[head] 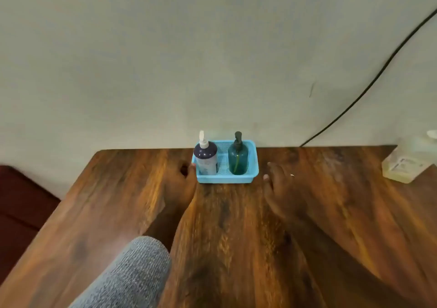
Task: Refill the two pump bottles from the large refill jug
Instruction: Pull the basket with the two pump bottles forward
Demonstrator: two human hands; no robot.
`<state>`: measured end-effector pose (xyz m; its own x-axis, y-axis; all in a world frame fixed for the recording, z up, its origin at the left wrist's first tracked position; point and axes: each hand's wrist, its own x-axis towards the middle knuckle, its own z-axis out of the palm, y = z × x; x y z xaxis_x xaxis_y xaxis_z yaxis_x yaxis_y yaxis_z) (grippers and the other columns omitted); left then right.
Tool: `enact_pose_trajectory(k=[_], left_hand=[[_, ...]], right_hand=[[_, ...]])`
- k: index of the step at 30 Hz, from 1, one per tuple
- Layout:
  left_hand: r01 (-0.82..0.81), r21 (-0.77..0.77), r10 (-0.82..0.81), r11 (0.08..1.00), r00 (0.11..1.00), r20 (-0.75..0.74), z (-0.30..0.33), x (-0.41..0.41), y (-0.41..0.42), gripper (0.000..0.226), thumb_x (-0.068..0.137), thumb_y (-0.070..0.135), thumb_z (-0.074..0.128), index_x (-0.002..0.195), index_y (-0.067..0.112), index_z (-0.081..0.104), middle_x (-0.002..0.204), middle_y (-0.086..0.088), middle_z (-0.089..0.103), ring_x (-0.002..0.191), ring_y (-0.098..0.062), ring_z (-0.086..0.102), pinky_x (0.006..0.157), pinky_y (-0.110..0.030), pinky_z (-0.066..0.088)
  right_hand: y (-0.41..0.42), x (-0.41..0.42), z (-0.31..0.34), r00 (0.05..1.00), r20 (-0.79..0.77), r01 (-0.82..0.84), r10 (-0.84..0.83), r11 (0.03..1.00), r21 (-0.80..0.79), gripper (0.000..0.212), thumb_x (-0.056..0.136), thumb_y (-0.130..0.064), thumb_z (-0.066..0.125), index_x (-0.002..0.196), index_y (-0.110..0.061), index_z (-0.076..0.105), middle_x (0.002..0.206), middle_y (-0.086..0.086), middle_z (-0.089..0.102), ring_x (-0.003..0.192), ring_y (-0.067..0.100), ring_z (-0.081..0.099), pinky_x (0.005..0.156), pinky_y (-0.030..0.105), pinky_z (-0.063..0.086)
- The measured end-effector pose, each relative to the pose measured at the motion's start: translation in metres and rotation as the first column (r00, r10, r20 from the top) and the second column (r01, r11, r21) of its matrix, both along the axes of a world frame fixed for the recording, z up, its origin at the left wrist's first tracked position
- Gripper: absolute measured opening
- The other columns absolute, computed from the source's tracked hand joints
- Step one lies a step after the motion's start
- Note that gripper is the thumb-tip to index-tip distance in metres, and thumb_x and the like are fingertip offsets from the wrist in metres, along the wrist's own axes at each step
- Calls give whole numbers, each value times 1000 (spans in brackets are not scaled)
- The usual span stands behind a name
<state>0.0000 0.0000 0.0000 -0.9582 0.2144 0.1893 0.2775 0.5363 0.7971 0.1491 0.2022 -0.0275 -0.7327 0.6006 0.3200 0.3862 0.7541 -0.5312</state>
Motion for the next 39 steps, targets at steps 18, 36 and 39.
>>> enact_pose_trajectory(k=[18, 36, 39], left_hand=[[114, 278, -164, 954, 972, 165, -102, 0, -2, 45, 106, 44, 34, 146, 24, 43, 101, -9, 67, 85, -16, 63, 68, -28, 46], [-6, 412, -186, 911, 887, 423, -73, -3, -3, 37, 105, 38, 43, 130, 16, 57, 103, -8, 69, 82, -18, 68, 66, -31, 58], [-44, 346, -116, 937, 896, 428, -69, -4, -2, 31, 99, 29, 59, 125, 14, 59, 105, -9, 69, 88, -21, 71, 67, -34, 63]], right_hand=[[-10, -20, -86, 990, -137, -67, 32, 963, -260, 41, 107, -34, 39, 146, -22, 46, 143, 2, 54, 128, 20, 51, 104, 38, 43], [1, -38, -45, 940, -213, -11, -265, 604, -797, 24, 100, -29, 60, 99, -6, 69, 85, 8, 74, 53, 11, 61, 40, 22, 39], [0, -38, -46, 936, -195, 4, -294, 562, -827, 20, 98, -22, 63, 101, -3, 68, 85, 12, 75, 51, 12, 62, 38, 23, 41]])
